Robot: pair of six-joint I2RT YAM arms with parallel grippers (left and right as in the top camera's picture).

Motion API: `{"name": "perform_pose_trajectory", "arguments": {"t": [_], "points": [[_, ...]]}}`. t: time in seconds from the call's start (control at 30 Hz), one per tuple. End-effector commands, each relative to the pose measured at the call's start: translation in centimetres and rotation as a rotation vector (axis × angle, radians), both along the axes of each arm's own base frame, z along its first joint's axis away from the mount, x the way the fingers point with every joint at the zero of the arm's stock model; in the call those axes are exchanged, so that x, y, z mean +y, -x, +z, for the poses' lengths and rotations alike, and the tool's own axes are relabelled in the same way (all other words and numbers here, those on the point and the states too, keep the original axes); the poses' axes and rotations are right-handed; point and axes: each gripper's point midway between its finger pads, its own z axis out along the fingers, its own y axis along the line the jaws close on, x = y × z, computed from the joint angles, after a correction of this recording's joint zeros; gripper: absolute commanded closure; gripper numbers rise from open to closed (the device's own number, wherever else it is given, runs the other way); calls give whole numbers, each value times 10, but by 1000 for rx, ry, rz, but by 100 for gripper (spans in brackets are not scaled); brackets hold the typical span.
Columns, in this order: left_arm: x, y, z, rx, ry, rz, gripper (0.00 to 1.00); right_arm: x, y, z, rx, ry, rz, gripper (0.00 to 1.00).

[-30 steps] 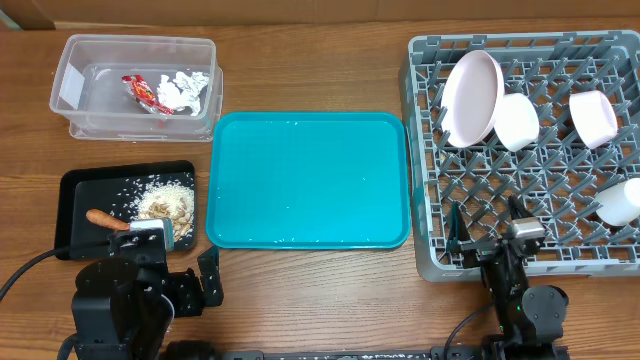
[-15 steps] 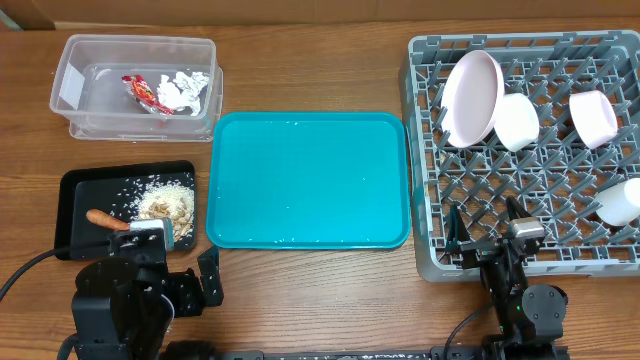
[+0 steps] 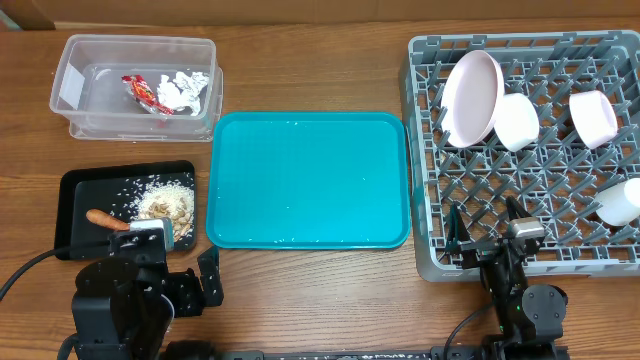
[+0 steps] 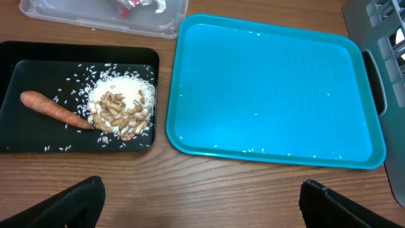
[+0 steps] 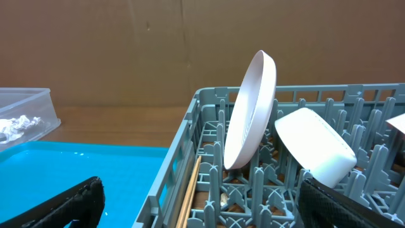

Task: Sort waste into correct bins and load items into the dishwasher

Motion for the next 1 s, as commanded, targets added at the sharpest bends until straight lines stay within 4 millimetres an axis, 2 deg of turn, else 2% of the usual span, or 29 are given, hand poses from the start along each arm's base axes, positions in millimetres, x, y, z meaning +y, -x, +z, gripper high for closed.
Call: {"name": "perform_pose_trajectory", "arguments": {"t": [0.0, 0.2, 0.33, 0.47, 0.63, 0.77, 0.87, 0.97], "points": [[1, 0, 0, -7, 0, 9, 0, 0, 0, -2, -3, -4, -1, 0], [1, 2, 1, -13, -4, 7, 0, 0, 0, -2, -3, -4, -2, 0], [10, 6, -5, -23, -45, 35, 0, 0, 0, -2, -3, -4, -2, 0], [11, -12, -20, -165, -46, 46, 0, 0, 0, -2, -3, -4, -2, 0], [10, -32, -57, -301, -28, 54, 0, 0, 0, -2, -3, -4, -1, 0], [6, -47, -77, -413, -7, 43, 0, 0, 0, -2, -3, -4, -1, 0], [6, -59, -83, -501, 9, 51, 0, 0, 0, -2, -3, -4, -1, 0], [6, -71, -79, -600, 8, 50, 0, 0, 0, -2, -3, -4, -2, 0]]}}
